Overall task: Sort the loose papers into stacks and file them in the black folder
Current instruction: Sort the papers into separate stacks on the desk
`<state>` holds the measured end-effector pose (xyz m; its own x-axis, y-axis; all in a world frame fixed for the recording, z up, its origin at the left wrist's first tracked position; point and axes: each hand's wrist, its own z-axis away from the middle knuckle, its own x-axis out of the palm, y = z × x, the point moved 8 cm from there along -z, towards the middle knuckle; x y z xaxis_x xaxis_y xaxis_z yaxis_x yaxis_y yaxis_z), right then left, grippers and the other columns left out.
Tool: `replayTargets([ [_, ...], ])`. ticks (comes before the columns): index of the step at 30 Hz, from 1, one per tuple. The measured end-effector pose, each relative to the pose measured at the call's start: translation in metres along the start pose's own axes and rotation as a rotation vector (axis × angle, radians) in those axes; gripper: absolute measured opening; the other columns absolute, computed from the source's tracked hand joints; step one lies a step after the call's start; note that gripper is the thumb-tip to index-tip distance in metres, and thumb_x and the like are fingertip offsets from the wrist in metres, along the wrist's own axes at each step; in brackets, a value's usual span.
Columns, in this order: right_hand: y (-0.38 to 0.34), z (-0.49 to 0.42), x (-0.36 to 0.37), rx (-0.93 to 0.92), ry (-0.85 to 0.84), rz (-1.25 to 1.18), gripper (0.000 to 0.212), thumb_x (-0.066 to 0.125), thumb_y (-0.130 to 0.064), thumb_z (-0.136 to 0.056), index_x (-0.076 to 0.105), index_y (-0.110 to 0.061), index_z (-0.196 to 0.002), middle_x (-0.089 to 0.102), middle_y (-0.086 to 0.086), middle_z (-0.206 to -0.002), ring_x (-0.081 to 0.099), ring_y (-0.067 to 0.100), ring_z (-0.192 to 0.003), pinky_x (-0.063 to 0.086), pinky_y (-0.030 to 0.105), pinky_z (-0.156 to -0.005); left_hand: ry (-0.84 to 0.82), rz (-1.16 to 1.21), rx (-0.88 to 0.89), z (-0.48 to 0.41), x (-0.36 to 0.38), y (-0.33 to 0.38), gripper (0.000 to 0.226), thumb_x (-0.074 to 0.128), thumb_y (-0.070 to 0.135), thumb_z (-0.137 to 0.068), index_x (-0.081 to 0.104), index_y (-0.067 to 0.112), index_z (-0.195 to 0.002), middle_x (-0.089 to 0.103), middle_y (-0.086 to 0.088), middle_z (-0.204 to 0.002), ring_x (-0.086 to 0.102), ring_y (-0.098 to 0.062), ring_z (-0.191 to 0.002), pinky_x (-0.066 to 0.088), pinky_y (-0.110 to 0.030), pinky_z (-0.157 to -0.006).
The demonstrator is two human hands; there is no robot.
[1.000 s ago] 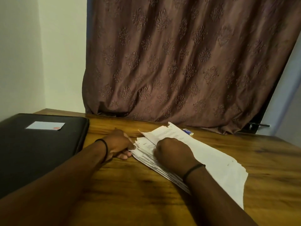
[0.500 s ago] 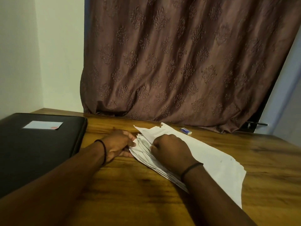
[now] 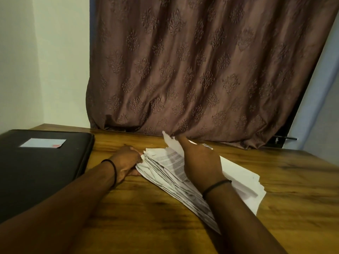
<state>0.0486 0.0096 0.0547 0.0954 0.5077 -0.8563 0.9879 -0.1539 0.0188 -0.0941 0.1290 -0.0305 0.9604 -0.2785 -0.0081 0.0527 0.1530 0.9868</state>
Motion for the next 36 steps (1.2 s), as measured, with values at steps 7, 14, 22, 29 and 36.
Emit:
replayTargets([
  [7,0.002,0.001,0.023,0.017,-0.189,-0.03,0.064,0.054,-0.022,-0.096,0.022,-0.03,-0.151,0.057,0.004,-0.137,0.059,0.025,-0.118,0.048,0.041,-0.097,0.097,-0.005,0.028,0.001,-0.01,0.004,0.023,0.041,-0.015,-0.09,0.053,0.002,-0.081,0.057,-0.014,-0.075,0.056,-0.023,-0.063,0.05,-0.025,-0.035],
  [14,-0.016,-0.002,0.023,-0.137,-0.058,-0.068,0.065,0.053,-0.018,-0.098,0.021,-0.038,-0.15,0.066,0.004,-0.122,0.064,0.024,-0.102,0.051,0.034,-0.084,0.097,-0.009,0.047,0.004,-0.01,0.006,0.024,0.043,-0.015,-0.09,0.055,0.002,-0.077,0.058,-0.014,-0.072,0.057,-0.024,-0.062,0.053,-0.025,-0.039],
  [22,-0.029,0.001,0.038,-0.256,-0.094,-0.186,0.037,0.047,-0.036,-0.101,0.044,-0.037,-0.138,0.065,-0.003,-0.127,0.062,0.019,-0.107,0.048,0.03,-0.087,0.061,0.046,0.039,0.005,-0.009,0.004,0.024,0.043,-0.012,-0.092,0.056,0.004,-0.081,0.061,-0.015,-0.081,0.06,-0.025,-0.068,0.055,-0.031,-0.042],
  [29,-0.03,0.0,0.046,-0.187,-0.156,-0.168,0.044,0.054,-0.058,-0.091,0.06,-0.03,-0.124,0.068,-0.008,-0.117,0.062,0.014,-0.1,0.052,0.03,-0.085,-0.016,0.089,-0.015,-0.002,-0.005,-0.002,0.023,0.042,-0.008,-0.093,0.058,0.006,-0.087,0.067,-0.013,-0.082,0.065,-0.023,-0.071,0.058,-0.039,-0.065],
  [36,-0.014,-0.005,0.05,-0.009,-0.118,-0.305,0.032,0.051,-0.045,-0.096,0.073,-0.022,-0.096,0.072,-0.005,-0.088,0.06,0.01,-0.078,0.053,0.031,-0.077,-0.017,0.099,-0.023,0.001,-0.004,-0.001,0.023,0.041,-0.01,-0.093,0.057,0.005,-0.088,0.067,-0.013,-0.077,0.064,-0.023,-0.067,0.058,-0.033,-0.049],
])
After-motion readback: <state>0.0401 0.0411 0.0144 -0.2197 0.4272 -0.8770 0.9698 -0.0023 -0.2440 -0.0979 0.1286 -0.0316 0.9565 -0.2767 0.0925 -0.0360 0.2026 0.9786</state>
